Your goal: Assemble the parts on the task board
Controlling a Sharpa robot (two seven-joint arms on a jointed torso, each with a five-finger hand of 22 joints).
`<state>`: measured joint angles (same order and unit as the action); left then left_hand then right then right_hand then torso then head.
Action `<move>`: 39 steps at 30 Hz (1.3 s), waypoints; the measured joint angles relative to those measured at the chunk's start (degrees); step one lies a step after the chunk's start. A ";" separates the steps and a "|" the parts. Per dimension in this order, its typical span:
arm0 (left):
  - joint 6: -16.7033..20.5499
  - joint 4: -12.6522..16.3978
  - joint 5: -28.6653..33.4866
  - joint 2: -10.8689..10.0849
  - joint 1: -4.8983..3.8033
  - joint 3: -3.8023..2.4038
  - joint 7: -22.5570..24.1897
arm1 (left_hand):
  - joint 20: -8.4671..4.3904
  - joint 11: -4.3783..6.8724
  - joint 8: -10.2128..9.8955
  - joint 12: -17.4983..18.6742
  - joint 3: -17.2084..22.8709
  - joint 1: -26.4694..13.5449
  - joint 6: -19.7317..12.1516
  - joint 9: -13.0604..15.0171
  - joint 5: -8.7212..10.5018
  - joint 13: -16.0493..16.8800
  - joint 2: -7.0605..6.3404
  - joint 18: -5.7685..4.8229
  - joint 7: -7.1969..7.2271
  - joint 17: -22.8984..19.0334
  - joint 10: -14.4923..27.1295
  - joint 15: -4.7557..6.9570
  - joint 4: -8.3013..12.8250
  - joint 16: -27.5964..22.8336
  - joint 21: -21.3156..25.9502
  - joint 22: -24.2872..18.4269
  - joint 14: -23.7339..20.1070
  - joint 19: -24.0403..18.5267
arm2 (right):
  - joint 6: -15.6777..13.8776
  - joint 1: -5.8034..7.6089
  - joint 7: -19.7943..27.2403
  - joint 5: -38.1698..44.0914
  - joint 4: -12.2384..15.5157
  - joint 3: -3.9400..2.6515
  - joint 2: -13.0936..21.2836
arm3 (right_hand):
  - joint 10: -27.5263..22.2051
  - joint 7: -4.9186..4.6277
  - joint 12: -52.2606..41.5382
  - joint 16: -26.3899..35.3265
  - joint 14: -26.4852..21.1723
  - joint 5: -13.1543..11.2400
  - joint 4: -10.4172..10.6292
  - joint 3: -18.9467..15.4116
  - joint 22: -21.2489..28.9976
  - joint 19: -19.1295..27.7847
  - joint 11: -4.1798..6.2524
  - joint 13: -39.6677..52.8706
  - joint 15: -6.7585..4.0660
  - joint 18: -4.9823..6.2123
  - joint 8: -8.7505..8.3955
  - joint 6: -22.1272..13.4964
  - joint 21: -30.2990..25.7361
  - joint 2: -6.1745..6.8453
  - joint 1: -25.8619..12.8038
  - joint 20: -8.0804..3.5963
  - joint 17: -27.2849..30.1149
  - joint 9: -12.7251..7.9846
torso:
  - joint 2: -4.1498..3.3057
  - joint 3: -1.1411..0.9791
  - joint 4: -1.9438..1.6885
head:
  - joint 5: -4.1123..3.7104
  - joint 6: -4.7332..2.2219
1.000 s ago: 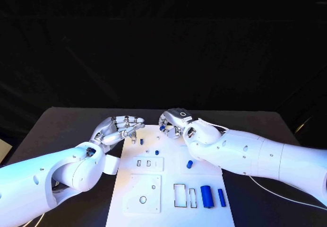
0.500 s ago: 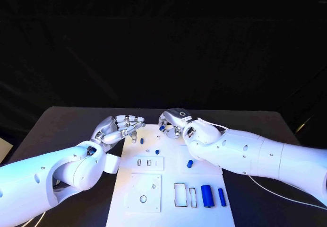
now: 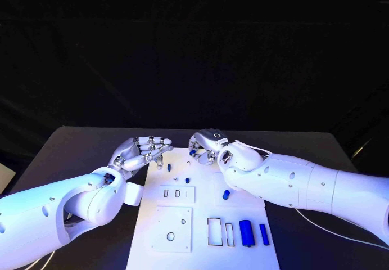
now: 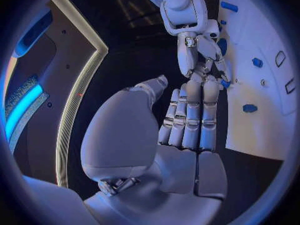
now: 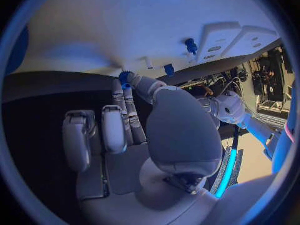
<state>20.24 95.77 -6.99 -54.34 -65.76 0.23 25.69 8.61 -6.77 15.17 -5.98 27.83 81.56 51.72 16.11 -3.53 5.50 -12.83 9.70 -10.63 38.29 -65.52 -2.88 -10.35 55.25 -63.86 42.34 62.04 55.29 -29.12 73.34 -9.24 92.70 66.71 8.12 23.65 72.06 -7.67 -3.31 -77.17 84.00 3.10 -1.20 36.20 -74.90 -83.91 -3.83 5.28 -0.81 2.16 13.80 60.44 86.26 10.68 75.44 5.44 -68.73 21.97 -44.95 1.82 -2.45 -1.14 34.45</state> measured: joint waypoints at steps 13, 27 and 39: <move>-0.09 0.00 0.11 0.06 0.00 0.00 -0.02 | 0.00 0.00 0.00 0.00 0.00 0.00 0.00 0.04 0.00 0.04 0.00 0.00 0.00 -0.01 0.00 0.00 0.00 0.21 -0.22 -0.01 0.00 0.00 | -0.05 -0.05 0.08 -0.38 -1.14 0.10 -0.64 | -7.80 -1.43 -0.22 4.01 -0.05 0.24 0.66 0.01 -0.05 2.99 -2.23 -1.31 1.35 0.90 -2.07 -3.45 -4.94 2.63 -1.98 1.54 6.35 -0.13 | -0.03 0.01 -0.04 | 0.14 -0.09; -0.31 -0.37 0.30 0.05 -0.01 0.00 -0.05 | 0.00 -0.20 0.00 0.00 0.16 0.00 0.00 0.03 0.00 0.03 0.00 0.00 0.00 -0.01 0.20 0.00 0.16 0.21 -0.22 0.08 0.00 0.00 | -0.43 -0.03 0.26 -0.83 1.18 0.14 1.49 | -8.00 -1.22 -0.22 4.00 0.13 0.24 0.73 -0.58 -0.04 2.99 -2.03 -1.26 1.53 0.90 -2.29 -3.65 -4.94 2.93 -2.28 1.54 6.41 -0.13 | 0.09 -0.03 0.08 | 0.32 0.01; -0.59 -1.64 0.42 -0.19 -0.01 0.01 0.00 | 0.00 -0.20 0.00 0.00 0.16 0.00 0.00 0.08 0.00 0.02 0.00 0.00 0.00 -0.01 0.20 0.00 0.16 0.21 -0.50 0.27 0.00 0.00 | -2.05 1.68 1.71 -8.92 13.79 -1.07 15.57 | -0.67 -0.97 -2.99 1.24 -0.17 0.23 2.48 -4.09 -0.03 0.46 -0.93 1.09 1.19 0.91 -3.96 -4.93 -2.71 4.13 -3.35 0.89 2.82 -0.08 | 0.78 -0.03 0.69 | 0.00 -0.19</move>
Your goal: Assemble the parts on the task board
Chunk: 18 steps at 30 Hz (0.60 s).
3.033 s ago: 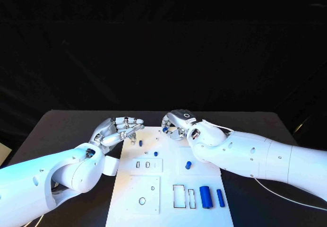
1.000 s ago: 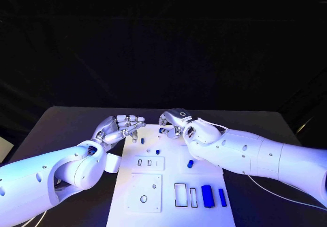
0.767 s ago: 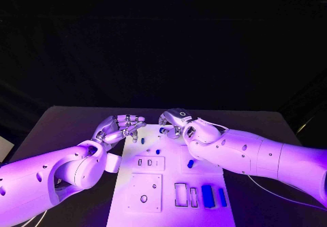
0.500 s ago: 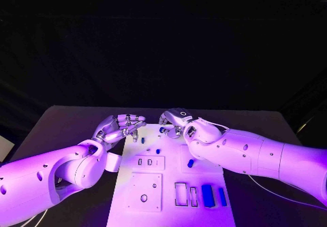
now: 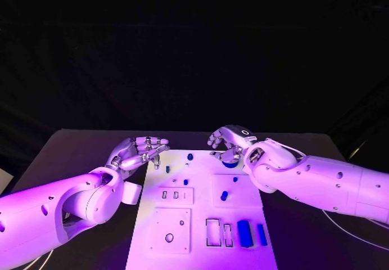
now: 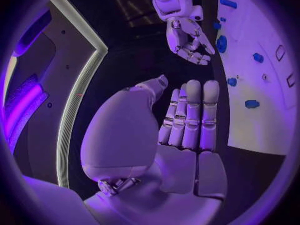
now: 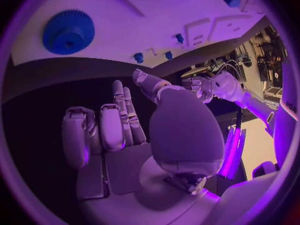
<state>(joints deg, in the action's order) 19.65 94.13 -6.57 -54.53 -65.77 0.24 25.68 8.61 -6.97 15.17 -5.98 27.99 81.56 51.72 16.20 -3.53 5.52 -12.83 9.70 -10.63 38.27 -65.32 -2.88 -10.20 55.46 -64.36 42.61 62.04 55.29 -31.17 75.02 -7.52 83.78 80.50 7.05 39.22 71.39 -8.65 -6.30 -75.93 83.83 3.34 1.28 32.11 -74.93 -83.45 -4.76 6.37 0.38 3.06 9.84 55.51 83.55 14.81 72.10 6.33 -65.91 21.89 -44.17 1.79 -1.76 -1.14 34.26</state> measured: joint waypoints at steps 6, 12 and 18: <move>-0.21 -0.27 0.01 -0.10 0.01 0.00 0.03 | 0.00 0.00 0.00 0.00 0.00 0.00 0.00 0.00 0.00 0.00 0.00 0.00 0.00 0.00 0.00 0.00 0.00 0.00 0.01 0.00 0.00 0.00 | 1.93 1.23 0.75 -7.84 2.91 -0.27 5.94 | 9.91 0.99 -10.75 -2.51 0.19 0.00 -0.39 -5.50 0.01 -0.55 2.24 9.32 -1.85 -0.68 -0.83 -1.50 1.95 1.26 1.30 -1.42 -3.35 0.21 | 0.40 -0.04 0.25 | -0.36 0.12; -0.40 -0.30 0.00 -0.14 0.01 0.00 0.03 | 0.00 0.00 0.00 0.00 0.00 0.00 0.00 -0.01 0.00 -0.01 0.00 0.00 0.00 0.00 0.00 0.00 0.00 0.00 0.01 0.13 0.00 0.00 | 6.39 1.52 0.55 -13.09 2.11 -0.29 8.15 | 11.89 -0.33 -73.24 -10.68 0.19 0.41 4.65 -19.16 0.01 -0.56 0.74 67.50 -0.78 -2.29 1.24 -5.43 5.98 -3.28 5.80 -0.56 -9.04 2.54 | 0.61 -0.18 0.55 | -0.33 0.30; -0.60 -0.31 -0.02 -0.08 0.01 0.01 0.03 | 0.00 0.00 0.00 0.00 0.00 0.00 0.00 -0.01 0.00 -0.01 0.00 0.00 0.00 0.00 0.00 0.00 0.00 0.00 0.01 0.13 0.00 0.00 | 9.62 1.55 -0.55 -15.13 -0.08 -0.20 7.49 | 12.51 -0.64 -81.94 -12.69 0.18 0.41 6.62 -21.13 0.01 -0.56 0.41 68.60 -0.38 -2.28 2.12 -5.87 6.26 -3.38 6.74 -0.15 -9.05 2.79 | 0.62 -0.32 0.73 | -0.16 0.41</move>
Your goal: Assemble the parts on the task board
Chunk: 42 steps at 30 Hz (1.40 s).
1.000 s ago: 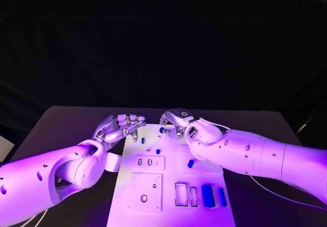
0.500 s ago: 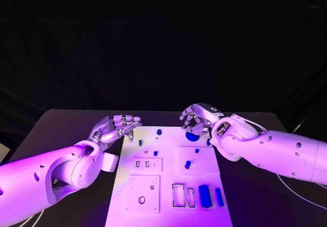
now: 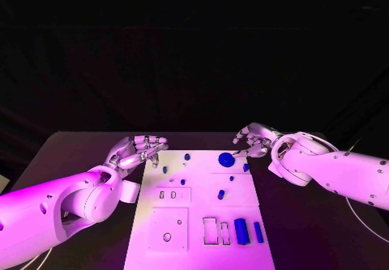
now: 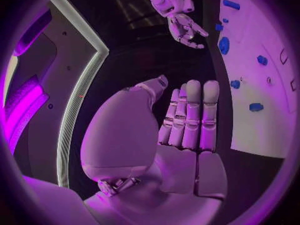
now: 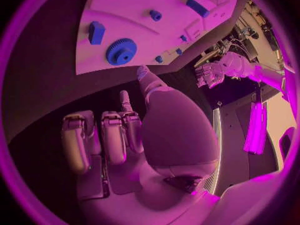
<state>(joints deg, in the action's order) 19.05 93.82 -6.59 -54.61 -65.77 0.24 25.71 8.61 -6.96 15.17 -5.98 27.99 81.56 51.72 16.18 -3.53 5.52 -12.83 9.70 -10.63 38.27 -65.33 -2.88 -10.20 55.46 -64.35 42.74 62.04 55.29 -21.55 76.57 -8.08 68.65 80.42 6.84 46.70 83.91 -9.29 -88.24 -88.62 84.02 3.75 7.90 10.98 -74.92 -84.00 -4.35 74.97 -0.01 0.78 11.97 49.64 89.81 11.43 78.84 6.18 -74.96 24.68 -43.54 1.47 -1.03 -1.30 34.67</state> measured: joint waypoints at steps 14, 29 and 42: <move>-0.26 0.10 -0.01 -0.02 0.01 0.00 -0.03 | 0.00 0.00 0.00 0.00 0.00 0.00 0.00 -0.01 0.00 0.00 0.00 0.00 0.00 0.00 0.00 0.00 0.00 0.00 0.01 -0.01 0.00 0.00 | 2.17 -1.38 -3.01 -0.28 -3.20 0.39 -3.80 | 0.05 -0.08 -1.55 -0.41 0.00 0.00 0.65 -0.16 0.01 0.00 -0.05 0.00 0.00 0.01 0.23 -0.07 0.00 -0.41 0.49 0.00 0.01 0.08 | -0.37 -0.06 -0.38 | -0.13 0.38; -0.30 0.09 -0.02 -0.03 0.01 0.01 -0.07 | 0.00 0.00 0.00 0.00 0.00 0.00 -0.20 0.04 0.00 -0.01 0.00 0.00 0.20 0.00 0.00 0.00 0.00 0.00 -0.34 0.14 0.00 0.00 | 1.66 -1.99 -5.34 1.72 -4.36 0.46 -4.93 | 0.04 -0.08 -1.55 -0.41 0.00 0.00 0.86 0.07 0.02 0.00 -0.05 -0.02 0.00 0.01 0.45 -0.07 -0.01 -0.86 0.95 -0.01 0.02 0.12 | -0.35 -0.08 -0.35 | -0.08 0.92; -0.30 0.09 -0.02 0.01 0.01 0.00 -0.08 | 0.00 0.20 0.00 0.00 0.17 0.00 -0.20 0.10 0.00 0.05 0.00 0.00 0.20 -0.01 0.20 0.00 0.16 0.23 -0.34 0.13 0.00 0.00 | 1.50 -2.19 -5.96 2.28 -4.97 0.70 -6.08 | 0.04 0.17 -1.54 -0.41 0.01 0.01 1.42 1.29 -0.01 0.00 -0.05 -0.02 0.00 0.02 0.89 0.62 -0.05 -2.07 2.15 -0.01 0.04 0.18 | -0.36 -0.08 -0.41 | -0.14 1.19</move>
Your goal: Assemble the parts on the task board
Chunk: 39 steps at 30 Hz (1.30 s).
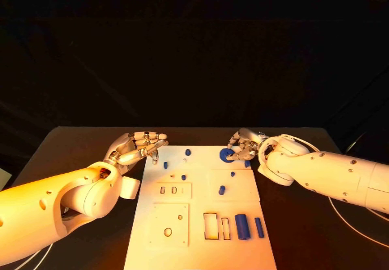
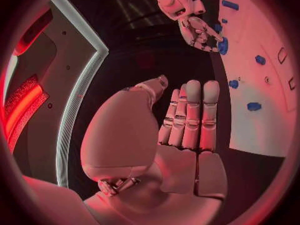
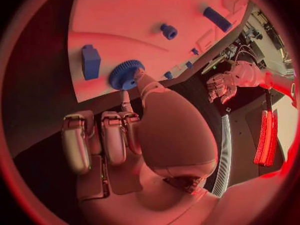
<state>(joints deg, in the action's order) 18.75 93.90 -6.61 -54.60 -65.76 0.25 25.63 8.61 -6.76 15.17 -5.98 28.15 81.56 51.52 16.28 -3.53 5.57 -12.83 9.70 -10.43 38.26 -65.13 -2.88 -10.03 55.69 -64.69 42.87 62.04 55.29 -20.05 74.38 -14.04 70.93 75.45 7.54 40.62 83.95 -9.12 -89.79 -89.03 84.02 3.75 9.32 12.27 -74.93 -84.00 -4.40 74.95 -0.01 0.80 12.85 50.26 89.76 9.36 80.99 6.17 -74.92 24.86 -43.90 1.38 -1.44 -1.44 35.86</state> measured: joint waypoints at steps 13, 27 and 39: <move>0.00 -0.02 0.00 -0.01 0.00 0.00 -0.03 | 0.00 0.00 0.00 0.00 0.00 -0.23 0.00 -0.01 0.00 -0.01 0.23 0.00 0.00 0.00 0.00 0.00 0.00 0.00 0.00 0.04 0.00 0.00 | -0.07 -0.24 -0.35 0.70 -0.36 0.10 -0.49 | 0.00 0.22 0.00 0.00 0.00 0.00 -0.14 1.68 -0.01 0.00 0.00 -0.01 0.00 0.00 0.22 1.64 -0.01 -0.25 0.24 0.00 0.01 -0.20 | 0.01 0.03 0.09 | 0.14 0.20; 0.00 -0.09 0.00 0.03 0.00 0.00 -0.05 | 0.00 0.00 0.00 0.00 0.16 -0.23 0.00 0.05 0.00 -0.01 0.23 0.00 0.00 0.00 0.00 0.00 0.16 0.00 0.00 0.09 0.00 0.00 | -2.01 -0.62 -0.36 4.01 0.72 0.23 -0.60 | 0.09 0.65 0.01 0.00 -0.02 -0.47 -1.03 7.59 0.00 0.01 0.72 -0.01 -0.46 0.01 -0.12 4.35 -0.01 -0.83 0.86 -0.25 0.02 -1.51 | 0.10 0.04 0.08 | 0.15 0.04; -0.02 -0.36 0.00 0.23 0.00 0.00 -0.06 | 0.00 0.00 0.00 0.00 0.16 -0.23 0.00 0.04 0.00 -0.02 0.23 0.01 0.00 0.00 0.00 0.00 0.16 -0.01 -0.26 0.17 0.00 0.00 | -7.17 -0.10 0.07 8.04 6.00 0.14 -1.39 | 0.10 0.68 0.01 0.00 0.00 -0.52 -1.43 9.34 0.01 0.00 1.12 -0.02 -0.84 0.01 -0.29 4.39 -0.01 -0.38 0.47 -0.44 0.00 -1.52 | 0.16 0.11 0.03 | 0.35 -0.38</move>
<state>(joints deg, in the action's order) 18.74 93.54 -6.60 -54.37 -65.76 0.25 25.57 8.61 -6.76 15.17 -5.98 28.31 81.33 51.52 16.32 -3.53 5.55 -12.60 9.70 -10.43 38.26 -65.13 -2.88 -9.87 55.69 -64.95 43.03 62.04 55.29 -27.22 74.28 -13.97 78.97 81.45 7.68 39.23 84.05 -8.44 -89.78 -89.03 84.03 3.24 7.89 21.61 -74.92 -84.01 -3.28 74.93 -0.85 0.81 12.56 54.65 89.75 8.98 81.45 5.73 -74.93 23.34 -43.74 1.49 -1.41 -1.09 35.47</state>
